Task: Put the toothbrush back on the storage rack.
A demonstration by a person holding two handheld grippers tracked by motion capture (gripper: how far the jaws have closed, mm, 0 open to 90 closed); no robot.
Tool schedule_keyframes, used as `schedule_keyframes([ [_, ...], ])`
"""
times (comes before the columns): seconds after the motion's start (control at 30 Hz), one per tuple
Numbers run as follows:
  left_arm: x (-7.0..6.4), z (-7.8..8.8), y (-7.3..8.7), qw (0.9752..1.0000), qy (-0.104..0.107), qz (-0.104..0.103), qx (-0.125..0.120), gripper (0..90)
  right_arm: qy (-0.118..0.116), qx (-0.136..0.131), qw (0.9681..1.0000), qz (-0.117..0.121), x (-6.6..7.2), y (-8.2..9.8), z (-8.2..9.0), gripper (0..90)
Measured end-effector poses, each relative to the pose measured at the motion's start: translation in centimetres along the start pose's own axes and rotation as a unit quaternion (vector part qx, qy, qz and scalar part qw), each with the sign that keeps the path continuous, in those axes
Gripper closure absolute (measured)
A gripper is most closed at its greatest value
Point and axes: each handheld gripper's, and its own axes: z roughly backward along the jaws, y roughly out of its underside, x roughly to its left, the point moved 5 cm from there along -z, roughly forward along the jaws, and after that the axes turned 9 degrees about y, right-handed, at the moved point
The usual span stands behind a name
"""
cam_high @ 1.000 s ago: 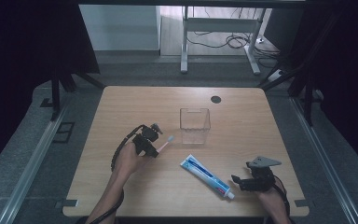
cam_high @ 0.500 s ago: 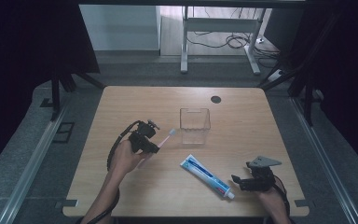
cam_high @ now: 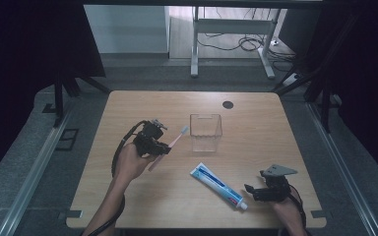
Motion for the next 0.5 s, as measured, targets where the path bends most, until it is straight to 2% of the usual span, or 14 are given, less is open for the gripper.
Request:
schedule_keyframes([
  [0.37, -0.8, 1.4, -2.4, 0.9984, -0.002, -0.018, -0.054, 78.9, 0.001, -0.005, 1.0, -0.003, -0.1, -0.1, 0.1, 14.9],
  [0.5, -1.0, 1.4, -3.3, 0.9977, -0.003, -0.023, -0.063, 78.9, 0.001, -0.007, 1.0, -0.004, -0.1, -0.1, 0.1, 14.9],
])
